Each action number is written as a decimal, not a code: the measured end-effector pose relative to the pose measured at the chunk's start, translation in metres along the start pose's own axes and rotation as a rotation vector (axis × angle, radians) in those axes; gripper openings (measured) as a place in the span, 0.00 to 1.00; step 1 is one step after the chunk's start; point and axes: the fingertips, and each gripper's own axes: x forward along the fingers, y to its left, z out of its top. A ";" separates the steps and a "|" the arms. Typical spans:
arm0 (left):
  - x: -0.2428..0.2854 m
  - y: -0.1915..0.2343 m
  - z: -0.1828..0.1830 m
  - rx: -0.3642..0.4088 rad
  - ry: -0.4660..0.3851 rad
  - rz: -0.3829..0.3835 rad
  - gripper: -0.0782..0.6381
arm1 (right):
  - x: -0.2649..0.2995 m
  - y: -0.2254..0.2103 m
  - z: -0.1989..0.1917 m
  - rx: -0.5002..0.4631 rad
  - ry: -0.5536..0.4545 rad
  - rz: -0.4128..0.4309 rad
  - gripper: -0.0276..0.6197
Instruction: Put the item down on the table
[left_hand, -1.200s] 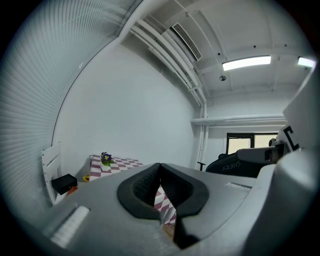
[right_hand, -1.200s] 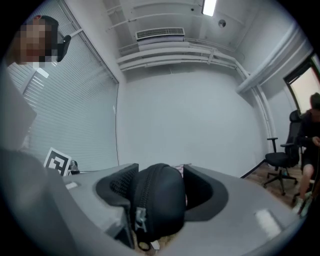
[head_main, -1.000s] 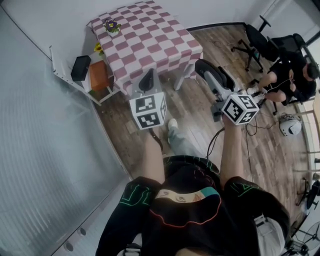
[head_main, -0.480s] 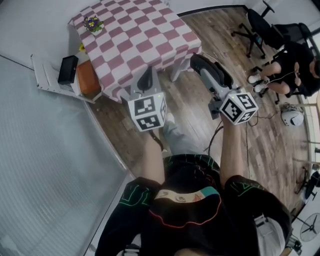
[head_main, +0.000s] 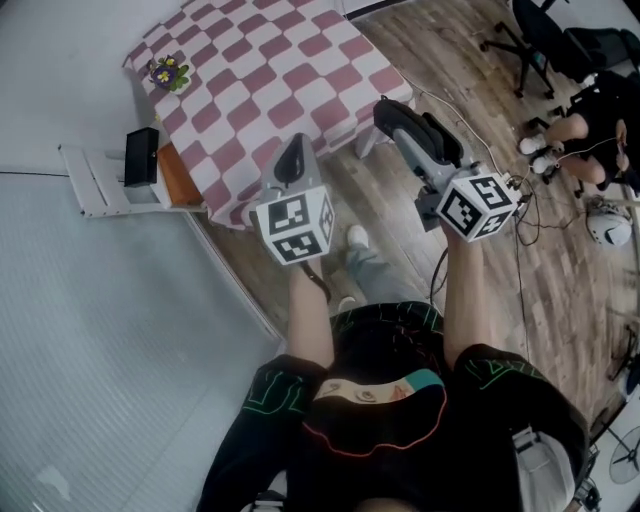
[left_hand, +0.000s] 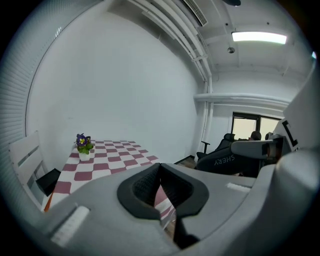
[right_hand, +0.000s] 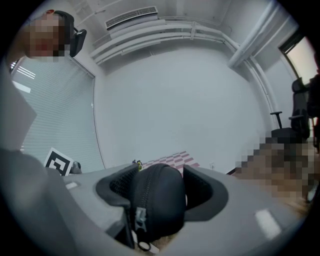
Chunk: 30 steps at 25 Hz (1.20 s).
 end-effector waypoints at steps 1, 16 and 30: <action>0.007 0.001 0.004 0.011 0.004 -0.001 0.12 | 0.007 -0.006 0.002 0.014 -0.006 0.000 0.48; 0.077 0.051 0.073 0.020 -0.051 0.068 0.12 | 0.100 -0.054 0.058 0.108 -0.081 0.065 0.48; 0.140 0.136 0.058 -0.080 0.021 0.108 0.12 | 0.213 -0.057 0.034 0.138 0.031 0.070 0.48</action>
